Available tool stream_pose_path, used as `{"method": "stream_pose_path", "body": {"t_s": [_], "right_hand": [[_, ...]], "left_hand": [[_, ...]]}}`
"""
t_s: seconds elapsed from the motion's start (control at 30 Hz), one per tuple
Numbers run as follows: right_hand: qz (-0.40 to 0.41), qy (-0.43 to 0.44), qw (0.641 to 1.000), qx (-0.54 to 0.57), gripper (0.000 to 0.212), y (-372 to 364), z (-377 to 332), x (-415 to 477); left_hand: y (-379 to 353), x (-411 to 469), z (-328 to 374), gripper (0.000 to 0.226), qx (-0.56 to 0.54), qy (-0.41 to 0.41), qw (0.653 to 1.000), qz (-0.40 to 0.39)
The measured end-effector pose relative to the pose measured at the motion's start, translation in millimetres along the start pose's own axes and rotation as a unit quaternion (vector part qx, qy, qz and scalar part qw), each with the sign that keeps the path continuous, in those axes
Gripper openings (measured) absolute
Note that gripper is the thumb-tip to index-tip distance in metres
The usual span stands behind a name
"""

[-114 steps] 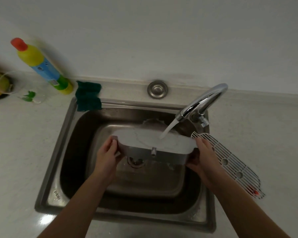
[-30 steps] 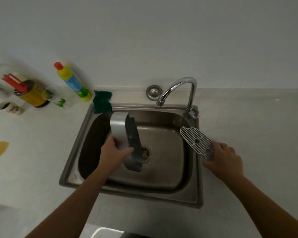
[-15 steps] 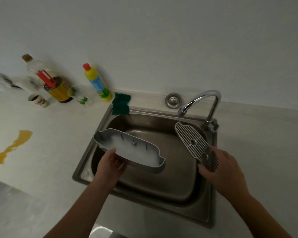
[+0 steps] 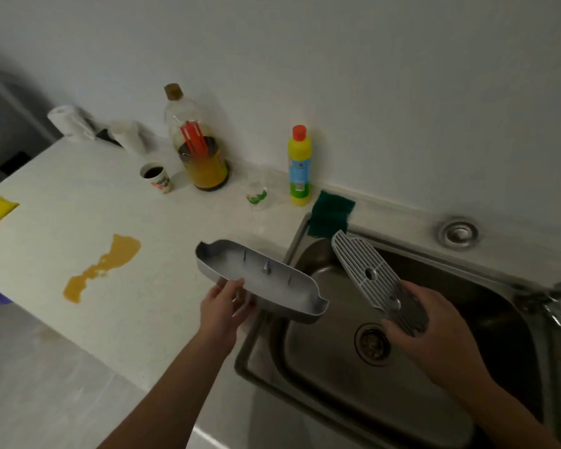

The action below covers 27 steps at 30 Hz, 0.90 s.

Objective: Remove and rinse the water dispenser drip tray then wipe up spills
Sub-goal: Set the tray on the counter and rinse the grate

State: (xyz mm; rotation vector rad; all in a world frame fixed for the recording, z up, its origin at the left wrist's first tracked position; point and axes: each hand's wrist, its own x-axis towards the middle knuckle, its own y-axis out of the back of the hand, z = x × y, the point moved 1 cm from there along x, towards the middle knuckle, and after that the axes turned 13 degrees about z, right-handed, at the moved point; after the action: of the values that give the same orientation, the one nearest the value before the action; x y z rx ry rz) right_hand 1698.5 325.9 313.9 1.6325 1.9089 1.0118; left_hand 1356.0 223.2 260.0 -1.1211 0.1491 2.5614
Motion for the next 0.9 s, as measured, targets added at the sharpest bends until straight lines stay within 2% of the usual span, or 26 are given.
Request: {"method": "stream_pose_path", "body": {"t_s": [0.1,0.3,0.43,0.57,0.63,0.77,0.9], "right_hand": [[0.013,-0.002,1.000,-0.015,0.073,-29,-27,9],[0.023,0.000,0.999,-0.049,0.076,-64,-63,17],[0.032,0.006,0.998,-0.061,0.075,-80,-82,21],[0.022,0.011,0.997,-0.073,0.078,-93,-97,29],[0.015,0.009,0.997,-0.078,0.079,-95,-100,31],[0.030,0.038,0.996,-0.071,0.081,-90,-101,26],[0.005,0.073,0.994,-0.085,0.081,-73,-92,14]], "left_hand": [[9,32,13,0.028,0.014,-0.001,1.000,-0.004],[21,67,27,0.071,0.060,-0.028,0.998,0.011],[32,78,31,0.054,0.150,-0.065,0.987,-0.009],[41,85,42,0.050,0.227,-0.039,0.972,-0.049],[46,83,47,0.040,0.261,-0.049,0.961,-0.078],[33,61,57,0.032,0.253,-0.114,0.946,-0.164],[-21,22,57,0.028,0.230,-0.090,0.930,-0.273]]}}
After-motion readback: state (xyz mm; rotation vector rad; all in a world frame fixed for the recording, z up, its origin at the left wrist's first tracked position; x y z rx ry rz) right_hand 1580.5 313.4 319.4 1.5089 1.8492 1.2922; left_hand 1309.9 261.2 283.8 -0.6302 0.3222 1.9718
